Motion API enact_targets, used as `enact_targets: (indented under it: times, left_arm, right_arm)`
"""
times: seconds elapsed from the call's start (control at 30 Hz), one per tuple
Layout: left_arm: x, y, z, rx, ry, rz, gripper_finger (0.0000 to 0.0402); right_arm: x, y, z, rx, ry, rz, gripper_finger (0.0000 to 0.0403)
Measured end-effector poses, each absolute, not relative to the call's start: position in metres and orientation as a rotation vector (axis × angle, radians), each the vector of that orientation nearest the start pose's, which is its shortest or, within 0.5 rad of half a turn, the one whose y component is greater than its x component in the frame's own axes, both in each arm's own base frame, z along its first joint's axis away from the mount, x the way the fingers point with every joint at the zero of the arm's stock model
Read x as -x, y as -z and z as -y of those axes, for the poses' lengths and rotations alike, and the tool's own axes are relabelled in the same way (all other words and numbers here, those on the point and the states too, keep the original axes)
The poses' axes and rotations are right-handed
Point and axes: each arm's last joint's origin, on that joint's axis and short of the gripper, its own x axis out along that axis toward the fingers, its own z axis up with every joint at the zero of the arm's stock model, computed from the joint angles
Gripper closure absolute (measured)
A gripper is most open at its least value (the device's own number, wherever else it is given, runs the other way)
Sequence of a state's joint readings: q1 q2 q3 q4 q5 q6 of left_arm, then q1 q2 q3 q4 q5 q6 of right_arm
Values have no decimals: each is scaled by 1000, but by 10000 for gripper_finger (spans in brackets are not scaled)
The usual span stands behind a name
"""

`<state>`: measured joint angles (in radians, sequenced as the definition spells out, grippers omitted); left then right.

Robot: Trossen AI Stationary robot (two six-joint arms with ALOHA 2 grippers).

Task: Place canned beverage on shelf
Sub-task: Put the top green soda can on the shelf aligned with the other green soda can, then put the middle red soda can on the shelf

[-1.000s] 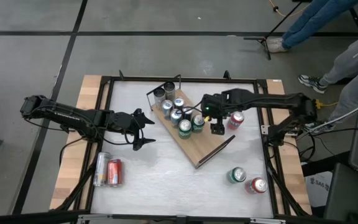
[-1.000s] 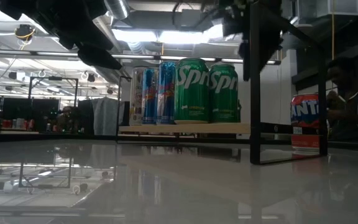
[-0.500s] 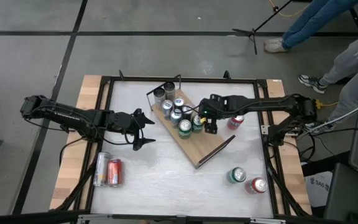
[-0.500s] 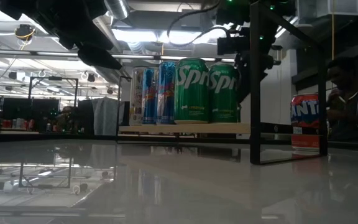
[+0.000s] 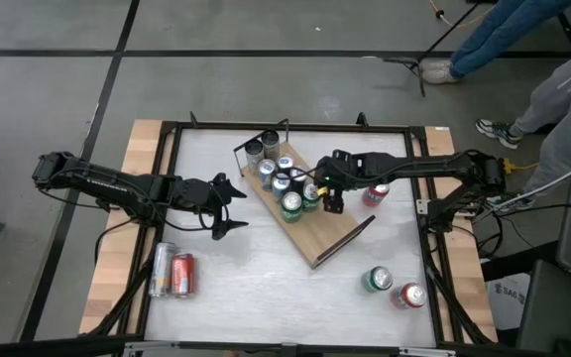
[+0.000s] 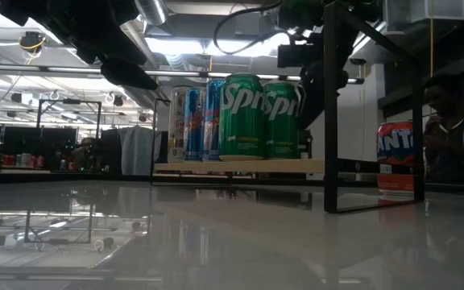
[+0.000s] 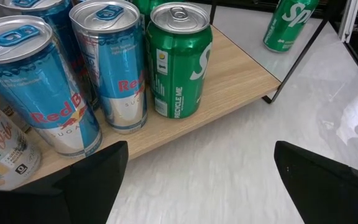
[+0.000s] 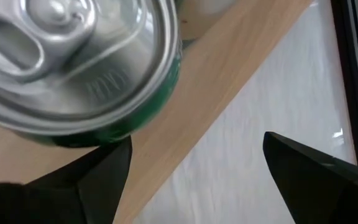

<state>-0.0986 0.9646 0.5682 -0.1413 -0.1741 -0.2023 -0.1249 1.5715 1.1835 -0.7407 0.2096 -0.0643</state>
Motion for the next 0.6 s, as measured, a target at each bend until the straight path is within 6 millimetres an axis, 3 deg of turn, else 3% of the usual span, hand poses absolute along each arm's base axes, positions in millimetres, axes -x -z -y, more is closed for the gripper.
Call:
enact_targets:
  times: [0.3,0.6]
  left_arm:
    - [-201,-232,15,167,-139,-521,7]
    - [-194,-237,17,533,-135,-516,7]
  right_arm:
    - [-302,-242,45,127,285,-1200,49]
    - [-302,-242,45,132,291,-1201,49]
